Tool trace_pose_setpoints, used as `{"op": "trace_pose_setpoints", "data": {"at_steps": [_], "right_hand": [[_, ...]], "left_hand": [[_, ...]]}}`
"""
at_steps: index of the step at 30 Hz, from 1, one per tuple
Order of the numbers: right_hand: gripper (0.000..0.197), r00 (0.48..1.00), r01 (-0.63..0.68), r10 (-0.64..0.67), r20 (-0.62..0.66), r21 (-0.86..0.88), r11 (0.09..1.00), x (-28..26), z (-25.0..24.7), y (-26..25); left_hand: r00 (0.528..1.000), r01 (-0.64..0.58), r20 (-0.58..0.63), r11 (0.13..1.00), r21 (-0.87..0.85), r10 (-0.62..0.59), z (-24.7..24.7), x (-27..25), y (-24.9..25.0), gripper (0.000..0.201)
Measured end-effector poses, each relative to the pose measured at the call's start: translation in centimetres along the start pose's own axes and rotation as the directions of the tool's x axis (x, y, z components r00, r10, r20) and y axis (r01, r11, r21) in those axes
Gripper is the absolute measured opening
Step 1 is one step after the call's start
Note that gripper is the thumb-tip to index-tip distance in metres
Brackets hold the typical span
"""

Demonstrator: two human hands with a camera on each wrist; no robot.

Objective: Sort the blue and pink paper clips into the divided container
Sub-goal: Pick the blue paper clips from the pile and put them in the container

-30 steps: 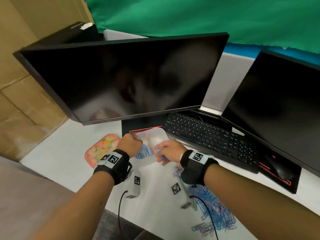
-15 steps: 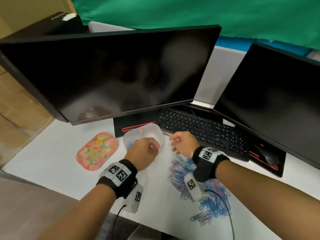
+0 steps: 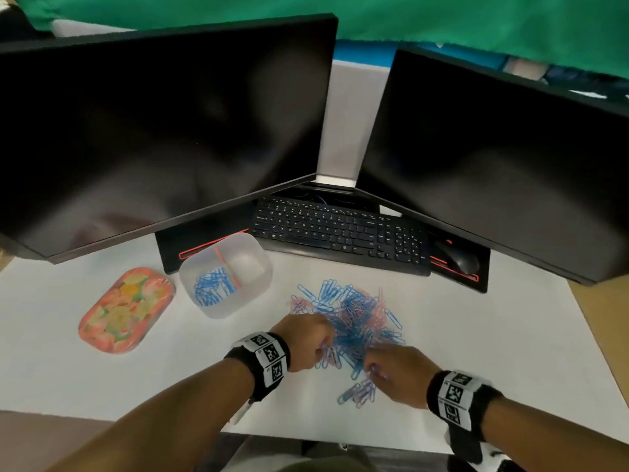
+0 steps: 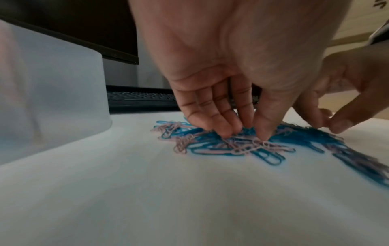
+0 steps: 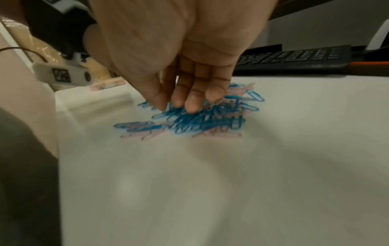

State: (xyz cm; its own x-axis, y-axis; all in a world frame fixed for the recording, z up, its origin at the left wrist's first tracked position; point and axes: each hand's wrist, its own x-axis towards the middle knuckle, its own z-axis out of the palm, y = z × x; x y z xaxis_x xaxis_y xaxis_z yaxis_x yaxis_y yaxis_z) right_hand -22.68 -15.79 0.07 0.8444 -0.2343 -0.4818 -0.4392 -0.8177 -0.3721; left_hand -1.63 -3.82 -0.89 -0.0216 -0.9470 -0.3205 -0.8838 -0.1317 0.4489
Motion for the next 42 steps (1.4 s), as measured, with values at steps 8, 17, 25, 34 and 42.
{"op": "trace_pose_setpoints", "data": {"at_steps": [8, 17, 25, 34, 42], "right_hand": [[0.024, 0.992, 0.069, -0.068, -0.108, -0.001, 0.998, 0.0, 2.6, 1.1], [0.019, 0.964, 0.108, -0.116, -0.24, -0.047, 0.993, 1.3, 1.3, 0.2], [0.013, 0.98, -0.022, 0.025, -0.197, 0.016, 1.0, 3.9, 1.9, -2.7], [0.029, 0.971, -0.027, 0.07, -0.228, 0.188, 0.982, 4.0, 1.8, -2.0], [0.023, 0.976, -0.016, 0.094, -0.196, 0.363, 0.931, 4.0, 1.0, -1.8]], "left_hand": [[1.0, -0.016, -0.016, 0.997, 0.069, 0.017, 0.8, -1.4, -1.2, 0.014], [0.988, 0.129, -0.078, 0.991, -0.034, -0.132, 0.4, -2.8, -2.8, 0.025], [0.941, 0.219, -0.196, 0.94, -0.263, -0.274, -0.6, -3.0, -3.8, 0.03], [0.84, 0.282, -0.364, 0.898, -0.339, -0.402, -1.9, -3.3, -5.2, 0.024], [0.933, 0.203, -0.288, 0.976, -0.076, -0.217, -0.4, -4.2, -4.4, 0.031]]}}
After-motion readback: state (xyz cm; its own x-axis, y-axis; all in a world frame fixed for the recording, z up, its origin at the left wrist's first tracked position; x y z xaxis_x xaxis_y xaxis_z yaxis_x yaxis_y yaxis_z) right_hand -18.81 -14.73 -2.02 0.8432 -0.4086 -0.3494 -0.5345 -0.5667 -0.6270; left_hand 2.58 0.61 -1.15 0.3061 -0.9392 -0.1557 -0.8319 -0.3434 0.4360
